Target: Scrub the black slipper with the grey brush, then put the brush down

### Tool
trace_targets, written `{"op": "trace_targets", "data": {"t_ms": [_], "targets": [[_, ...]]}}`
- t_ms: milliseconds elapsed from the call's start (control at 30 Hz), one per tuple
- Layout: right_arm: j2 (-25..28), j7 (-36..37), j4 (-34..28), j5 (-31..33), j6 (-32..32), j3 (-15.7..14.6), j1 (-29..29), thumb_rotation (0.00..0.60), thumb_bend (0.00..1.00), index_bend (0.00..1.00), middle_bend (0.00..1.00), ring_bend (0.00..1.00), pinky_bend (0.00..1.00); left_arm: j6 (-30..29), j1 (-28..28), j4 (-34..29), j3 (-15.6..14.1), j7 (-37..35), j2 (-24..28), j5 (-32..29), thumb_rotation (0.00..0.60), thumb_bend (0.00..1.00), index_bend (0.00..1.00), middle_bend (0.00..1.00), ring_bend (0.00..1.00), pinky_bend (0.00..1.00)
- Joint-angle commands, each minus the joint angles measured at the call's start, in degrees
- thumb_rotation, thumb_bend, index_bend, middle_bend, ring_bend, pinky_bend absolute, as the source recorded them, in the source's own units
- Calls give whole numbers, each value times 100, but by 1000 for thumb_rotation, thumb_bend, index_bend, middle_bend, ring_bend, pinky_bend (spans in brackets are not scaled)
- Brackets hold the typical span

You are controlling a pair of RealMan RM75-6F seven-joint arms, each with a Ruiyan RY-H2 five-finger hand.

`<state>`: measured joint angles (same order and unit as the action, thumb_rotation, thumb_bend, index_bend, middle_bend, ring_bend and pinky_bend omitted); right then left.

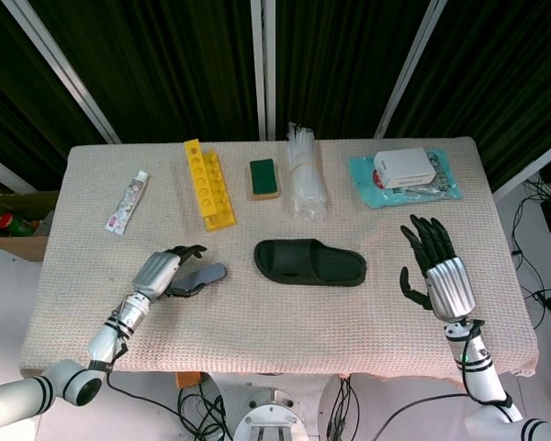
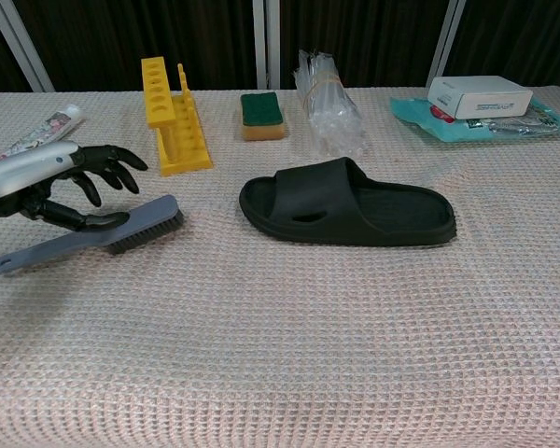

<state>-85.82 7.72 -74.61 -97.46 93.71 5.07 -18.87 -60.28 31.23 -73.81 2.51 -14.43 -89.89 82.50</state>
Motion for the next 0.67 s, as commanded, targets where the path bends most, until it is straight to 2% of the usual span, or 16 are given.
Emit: {"op": "trace_targets", "data": {"t_ms": [33, 100, 200, 333, 400, 467, 533, 667], "targets": [[39, 4, -4, 20, 78, 9, 62, 474, 613, 0, 0, 0, 0, -438, -147, -187, 96, 247, 177, 97, 323, 218, 110, 222, 192, 310], [87, -20, 4, 68, 159, -9, 166, 474, 611, 0, 0, 0, 0, -891, -316, -331, 166, 402, 302, 156, 316, 177, 100, 214, 185, 303], [228, -120, 47, 248, 348, -134, 527, 472, 611, 0, 0, 0, 0, -2119, -834, -491, 202, 954, 532, 425, 287, 135, 99, 213, 185, 303], [469, -332, -11, 789, 433, -354, 1176, 468, 606, 0, 0, 0, 0, -3181, -1557, -476, -38, 1770, 895, 622, 277, 84, 100, 213, 183, 292], [635, -390, -138, 1170, 355, -475, 1524, 463, 600, 0, 0, 0, 0, -3224, -1912, -653, -324, 2030, 1243, 508, 249, 56, 100, 200, 165, 282], [776, -392, -230, 1461, 267, -586, 1807, 457, 598, 0, 0, 0, 0, -2970, -2193, -1021, -623, 2247, 1651, 221, 146, 44, 99, 158, 135, 290], [855, -368, -251, 1611, 204, -667, 1989, 453, 598, 0, 0, 0, 0, -2866, -2336, -1248, -803, 2277, 1893, 166, 77, 43, 97, 125, 115, 277], [958, -321, -258, 1773, 6, -762, 2192, 452, 598, 0, 0, 0, 0, -3025, -2568, -1206, -952, 2118, 1962, 360, 70, 42, 96, 116, 107, 236]]}}
